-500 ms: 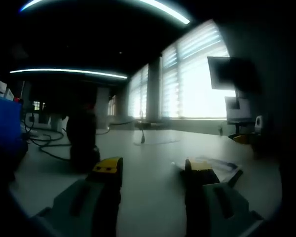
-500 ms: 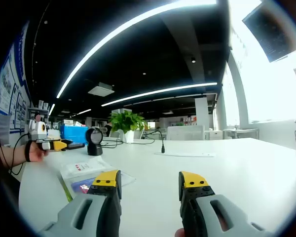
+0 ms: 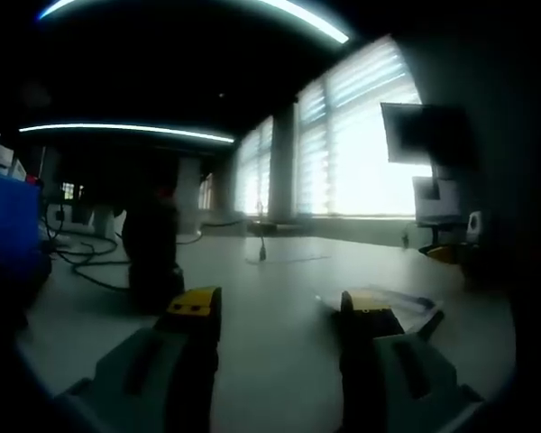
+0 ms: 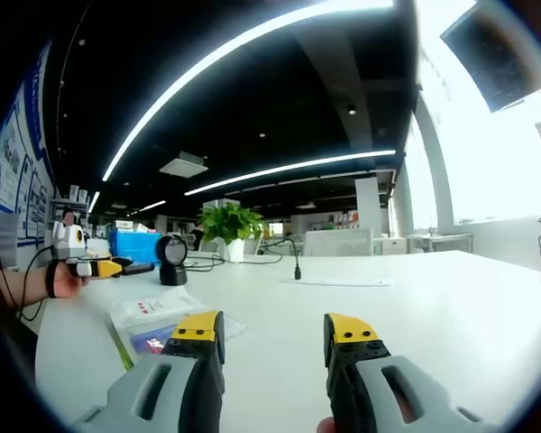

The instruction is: Clip sheet goods on table flip sheet goods clip sheet goods scan sheet goods put sheet goods back to table

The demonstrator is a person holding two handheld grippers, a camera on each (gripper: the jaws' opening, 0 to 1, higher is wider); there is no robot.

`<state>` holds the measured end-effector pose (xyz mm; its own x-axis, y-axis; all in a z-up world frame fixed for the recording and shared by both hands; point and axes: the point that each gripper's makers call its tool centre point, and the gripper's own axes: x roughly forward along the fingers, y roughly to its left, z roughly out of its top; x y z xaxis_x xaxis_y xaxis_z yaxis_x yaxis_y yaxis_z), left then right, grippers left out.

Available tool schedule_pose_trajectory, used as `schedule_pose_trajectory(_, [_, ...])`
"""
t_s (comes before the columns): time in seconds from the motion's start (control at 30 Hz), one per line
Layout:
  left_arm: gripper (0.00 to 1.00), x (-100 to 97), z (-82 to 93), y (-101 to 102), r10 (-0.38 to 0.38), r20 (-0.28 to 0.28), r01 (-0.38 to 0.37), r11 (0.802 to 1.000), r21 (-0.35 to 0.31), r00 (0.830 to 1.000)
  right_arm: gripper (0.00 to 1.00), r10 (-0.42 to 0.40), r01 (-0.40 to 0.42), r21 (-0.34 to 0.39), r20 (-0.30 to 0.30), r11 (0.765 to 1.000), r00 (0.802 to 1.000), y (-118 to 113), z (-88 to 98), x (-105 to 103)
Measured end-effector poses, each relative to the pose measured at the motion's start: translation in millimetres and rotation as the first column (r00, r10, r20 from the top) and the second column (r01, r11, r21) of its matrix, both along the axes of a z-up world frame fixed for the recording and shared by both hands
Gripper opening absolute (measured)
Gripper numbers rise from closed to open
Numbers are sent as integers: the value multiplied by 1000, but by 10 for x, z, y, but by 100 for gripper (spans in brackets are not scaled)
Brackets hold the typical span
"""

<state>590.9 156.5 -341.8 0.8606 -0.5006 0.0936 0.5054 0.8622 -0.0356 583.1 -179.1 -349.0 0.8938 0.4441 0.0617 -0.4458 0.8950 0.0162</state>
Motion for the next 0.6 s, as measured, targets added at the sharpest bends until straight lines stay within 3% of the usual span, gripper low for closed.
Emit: schedule_pose_trajectory(0.6, [44, 2, -5, -22, -9, 1, 9, 1000, 12, 1000, 39, 2, -2, -3, 0, 1000, 1000, 15, -3, -6])
